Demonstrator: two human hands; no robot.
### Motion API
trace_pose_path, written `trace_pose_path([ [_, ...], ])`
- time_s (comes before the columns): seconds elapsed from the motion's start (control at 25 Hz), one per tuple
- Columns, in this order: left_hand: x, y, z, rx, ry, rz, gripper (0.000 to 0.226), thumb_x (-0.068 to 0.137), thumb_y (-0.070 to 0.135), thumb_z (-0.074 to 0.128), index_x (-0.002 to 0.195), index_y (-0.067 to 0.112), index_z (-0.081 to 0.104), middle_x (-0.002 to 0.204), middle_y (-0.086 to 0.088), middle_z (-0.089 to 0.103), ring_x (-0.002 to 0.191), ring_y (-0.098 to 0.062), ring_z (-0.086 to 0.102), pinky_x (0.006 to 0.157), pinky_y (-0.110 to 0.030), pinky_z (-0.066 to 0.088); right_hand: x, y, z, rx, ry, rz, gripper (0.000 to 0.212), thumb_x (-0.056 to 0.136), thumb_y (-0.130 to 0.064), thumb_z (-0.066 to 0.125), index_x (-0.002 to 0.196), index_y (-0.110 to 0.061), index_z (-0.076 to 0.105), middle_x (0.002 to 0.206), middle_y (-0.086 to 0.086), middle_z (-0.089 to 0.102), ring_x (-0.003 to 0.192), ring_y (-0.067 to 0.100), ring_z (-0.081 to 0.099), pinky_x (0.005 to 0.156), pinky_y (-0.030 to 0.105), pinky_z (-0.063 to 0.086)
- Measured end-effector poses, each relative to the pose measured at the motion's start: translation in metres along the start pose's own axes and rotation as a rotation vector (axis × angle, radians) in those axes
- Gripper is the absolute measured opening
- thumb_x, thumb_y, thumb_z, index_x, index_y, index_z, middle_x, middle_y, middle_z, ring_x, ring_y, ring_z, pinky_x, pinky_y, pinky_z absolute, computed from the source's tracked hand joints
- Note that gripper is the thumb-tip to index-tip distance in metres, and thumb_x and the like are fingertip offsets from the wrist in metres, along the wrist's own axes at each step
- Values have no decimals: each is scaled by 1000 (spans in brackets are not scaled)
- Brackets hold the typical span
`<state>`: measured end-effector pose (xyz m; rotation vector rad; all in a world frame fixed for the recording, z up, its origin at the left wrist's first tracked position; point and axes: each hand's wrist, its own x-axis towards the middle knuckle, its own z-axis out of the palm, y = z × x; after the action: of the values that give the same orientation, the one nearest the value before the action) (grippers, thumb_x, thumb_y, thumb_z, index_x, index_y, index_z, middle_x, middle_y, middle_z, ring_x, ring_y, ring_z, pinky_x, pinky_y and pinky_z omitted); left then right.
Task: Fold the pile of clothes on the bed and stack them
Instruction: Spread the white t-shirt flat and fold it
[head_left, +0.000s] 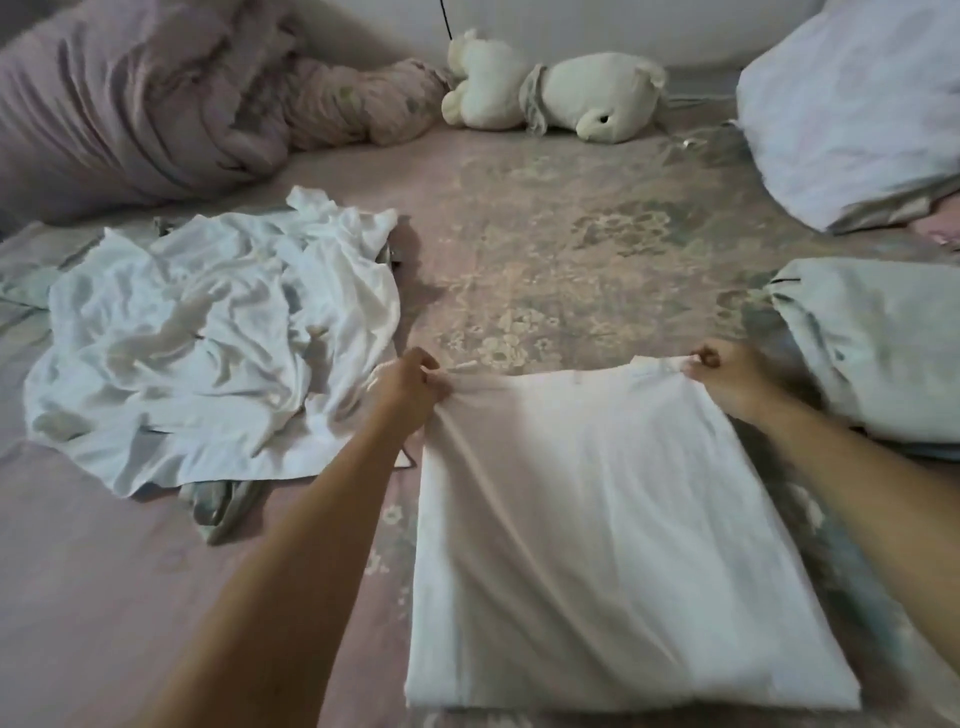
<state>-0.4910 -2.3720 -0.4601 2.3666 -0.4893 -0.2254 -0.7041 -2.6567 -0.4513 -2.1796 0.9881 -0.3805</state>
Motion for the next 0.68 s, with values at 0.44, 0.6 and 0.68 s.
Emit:
trace_pose_path([
  [0.44, -234, -38, -24, -198, -3, -121, 31, 90, 21, 63, 61, 11, 54, 54, 0, 52, 52, -16, 47, 56, -30, 37, -235, 57, -20, 148, 167, 80, 22, 88, -10, 64, 107, 2, 62, 91, 13, 62, 89, 32, 61, 73, 28, 42],
  [0.6, -289, -34, -22, -265, 60, -193, 15, 88, 25, 66, 80, 13, 64, 71, 0, 61, 65, -14, 55, 59, -27, 39, -284, 53, -31, 238, 112, 151, 12, 90, -10, 62, 93, 1, 65, 84, 11, 61, 79, 21, 55, 65, 23, 38],
  [0.68, -297, -37, -15, -337, 85, -259, 10, 88, 22, 66, 87, 12, 67, 76, -4, 64, 71, -18, 58, 65, -28, 43, -297, 47, -32, 295, 87, 161, 9, 90, -13, 62, 88, -5, 65, 77, 8, 62, 70, 17, 55, 62, 25, 39],
])
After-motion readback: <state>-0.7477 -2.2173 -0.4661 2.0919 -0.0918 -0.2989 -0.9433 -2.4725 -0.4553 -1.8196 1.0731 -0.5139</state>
